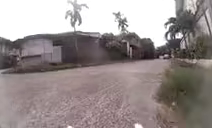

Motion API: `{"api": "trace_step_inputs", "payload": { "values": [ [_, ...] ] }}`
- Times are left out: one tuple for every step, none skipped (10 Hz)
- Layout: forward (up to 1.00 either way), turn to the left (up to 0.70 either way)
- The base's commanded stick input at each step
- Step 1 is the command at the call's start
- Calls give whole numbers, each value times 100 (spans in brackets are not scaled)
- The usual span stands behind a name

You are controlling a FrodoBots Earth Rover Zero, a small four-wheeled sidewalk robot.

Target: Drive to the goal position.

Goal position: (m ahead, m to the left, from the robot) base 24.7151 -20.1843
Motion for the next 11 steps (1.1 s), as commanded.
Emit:
{"api": "trace_step_inputs", "payload": {
  "values": [
    [100,0],
    [100,0],
    [100,0],
    [100,0],
    [100,0],
    [100,0],
    [100,-30],
    [100,-40],
    [100,-40],
    [100,-40],
    [100,-40]
  ]
}}
